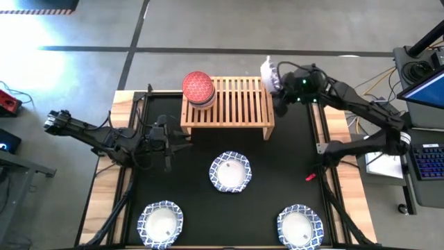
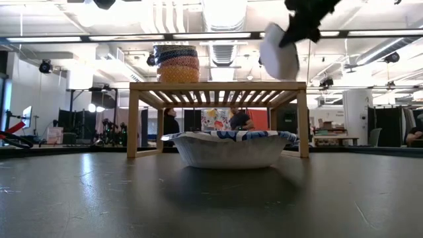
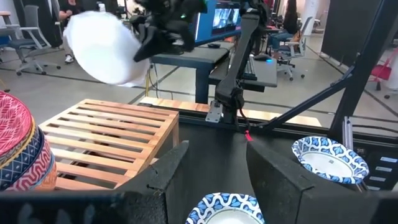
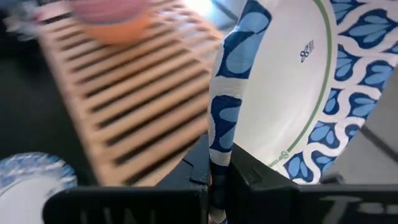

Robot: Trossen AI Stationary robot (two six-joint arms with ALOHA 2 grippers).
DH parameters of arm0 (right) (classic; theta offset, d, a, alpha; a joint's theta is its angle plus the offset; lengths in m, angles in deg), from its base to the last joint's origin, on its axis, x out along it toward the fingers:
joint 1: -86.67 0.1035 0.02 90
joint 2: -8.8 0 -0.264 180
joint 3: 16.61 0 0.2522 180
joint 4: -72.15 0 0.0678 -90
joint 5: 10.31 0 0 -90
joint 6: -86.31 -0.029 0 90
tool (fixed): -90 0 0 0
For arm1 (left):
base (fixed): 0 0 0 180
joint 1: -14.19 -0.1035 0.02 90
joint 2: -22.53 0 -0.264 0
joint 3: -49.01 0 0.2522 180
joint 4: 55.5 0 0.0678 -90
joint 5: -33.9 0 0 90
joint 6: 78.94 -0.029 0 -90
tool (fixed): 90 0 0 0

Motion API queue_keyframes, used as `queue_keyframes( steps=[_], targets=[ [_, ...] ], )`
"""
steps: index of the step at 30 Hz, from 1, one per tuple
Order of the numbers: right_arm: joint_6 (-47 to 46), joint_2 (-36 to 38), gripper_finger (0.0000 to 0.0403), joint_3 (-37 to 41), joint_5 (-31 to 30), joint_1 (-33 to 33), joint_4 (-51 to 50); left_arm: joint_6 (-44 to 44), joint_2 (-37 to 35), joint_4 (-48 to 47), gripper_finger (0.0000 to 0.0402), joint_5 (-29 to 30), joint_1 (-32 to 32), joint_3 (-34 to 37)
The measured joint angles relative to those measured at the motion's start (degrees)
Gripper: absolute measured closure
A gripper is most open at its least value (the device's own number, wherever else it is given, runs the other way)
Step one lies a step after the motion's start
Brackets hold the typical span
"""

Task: Place and stack bowls onto a shelf
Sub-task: Put the white bowl on the shelf

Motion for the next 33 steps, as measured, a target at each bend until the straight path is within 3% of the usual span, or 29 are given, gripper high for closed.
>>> queue_keyframes(
  steps=[9,13,23,33],
  targets=[
    [10.0,-5.3,0.0394,-1.8,-1.1,9.9,-0.5,1.4,0.0,-0.1,0.0261,0.0,0.0,0.0],
    [13.6,-7.6,0.0394,-1.8,-4.3,10.4,-1.5,3.0,0.0,-1.0,0.0261,0.0,0.0,0.0],
    [15.9,-11.3,0.039,-1.8,-4.3,10.4,-1.8,4.0,0.0,-1.7,0.0261,-0.1,0.0,0.0],
    [16.2,-12.5,0.0308,-1.9,-4.3,10.7,-1.8,4.2,0.0,-1.7,0.0261,-0.1,0.0,0.0]
  ],
)
